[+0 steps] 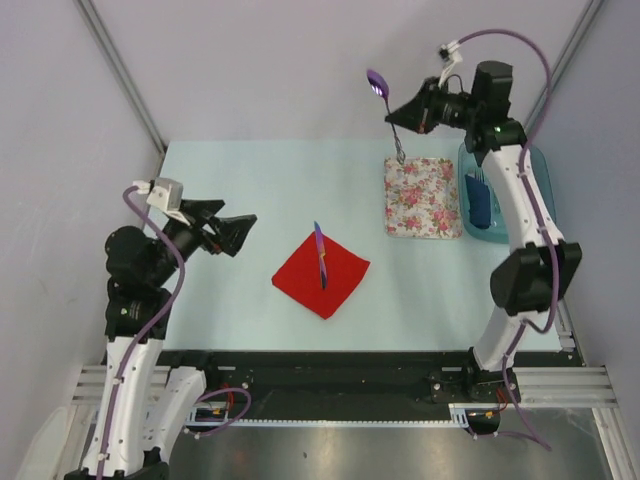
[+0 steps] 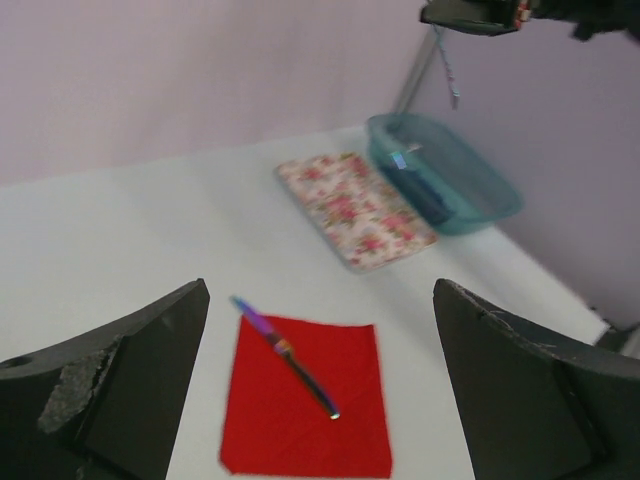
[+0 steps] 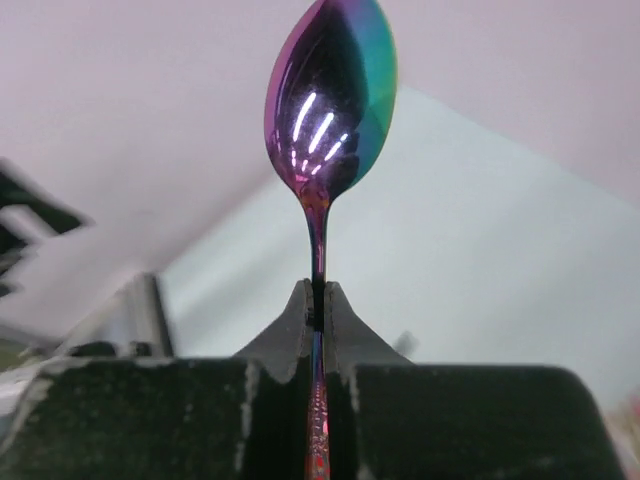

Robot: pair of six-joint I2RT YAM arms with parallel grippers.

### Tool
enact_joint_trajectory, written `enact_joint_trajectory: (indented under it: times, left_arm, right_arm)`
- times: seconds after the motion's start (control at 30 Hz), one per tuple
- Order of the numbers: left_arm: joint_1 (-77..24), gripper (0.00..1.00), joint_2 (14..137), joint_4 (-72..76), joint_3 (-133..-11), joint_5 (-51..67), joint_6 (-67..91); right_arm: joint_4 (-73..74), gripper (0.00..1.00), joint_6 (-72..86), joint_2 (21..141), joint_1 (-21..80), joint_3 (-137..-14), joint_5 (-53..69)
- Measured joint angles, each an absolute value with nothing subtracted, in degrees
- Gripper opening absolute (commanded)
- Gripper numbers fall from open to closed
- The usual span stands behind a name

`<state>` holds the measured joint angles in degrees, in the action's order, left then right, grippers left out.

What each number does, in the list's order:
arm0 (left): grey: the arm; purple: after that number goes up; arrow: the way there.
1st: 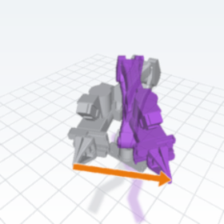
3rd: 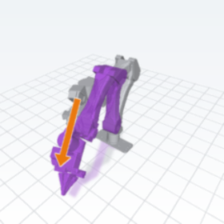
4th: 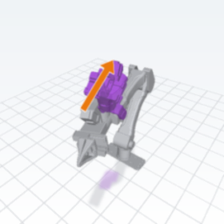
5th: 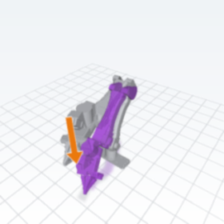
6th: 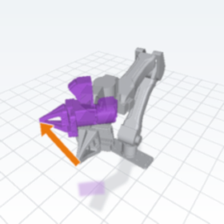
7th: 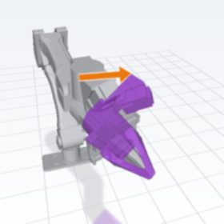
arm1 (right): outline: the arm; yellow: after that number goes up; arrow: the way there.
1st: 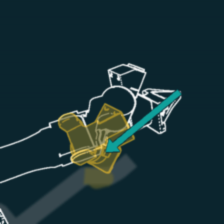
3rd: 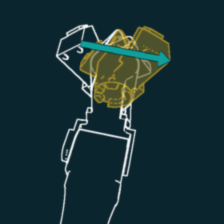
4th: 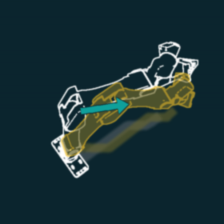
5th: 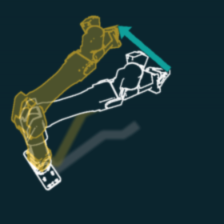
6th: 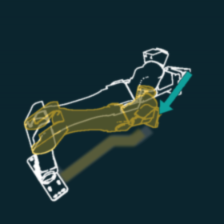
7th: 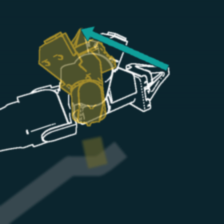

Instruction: Place the utensils on the paper napkin and roll it up

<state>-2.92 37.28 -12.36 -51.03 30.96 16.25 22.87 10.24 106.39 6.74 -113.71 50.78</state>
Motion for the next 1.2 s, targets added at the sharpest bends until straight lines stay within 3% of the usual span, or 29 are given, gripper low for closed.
enact_joint_trajectory:
  times: [0.17,0.3,0.57,0.73,1.2]
  left_arm:
    - [-2.92,0.99,36.49,-0.43,-52.12,38.94,25.71]
    - [-2.92,0.92,37.74,10.26,-54.39,42.85,34.04]
    - [-3.01,0.84,38.89,26.68,-55.64,44.07,47.81]
    - [-3.2,0.71,38.89,30.59,-55.51,42.57,51.11]
    - [-7.4,0.73,40.91,36.36,-53.84,38.74,53.54]
  right_arm:
    - [-18.11,0.0,45.01,97.41,12.91,-103.74,62.96]
    - [-31.92,0.0,57.52,96.07,21.52,-98.19,66.06]
    - [-33.67,0.0,60.4,94.91,34.52,-94.72,67.68]
    - [-33.45,0.0,59.79,93.34,37.5,-97.14,65.73]
    - [-32.91,0.0,59.42,96.2,44.6,-104.31,62.94]
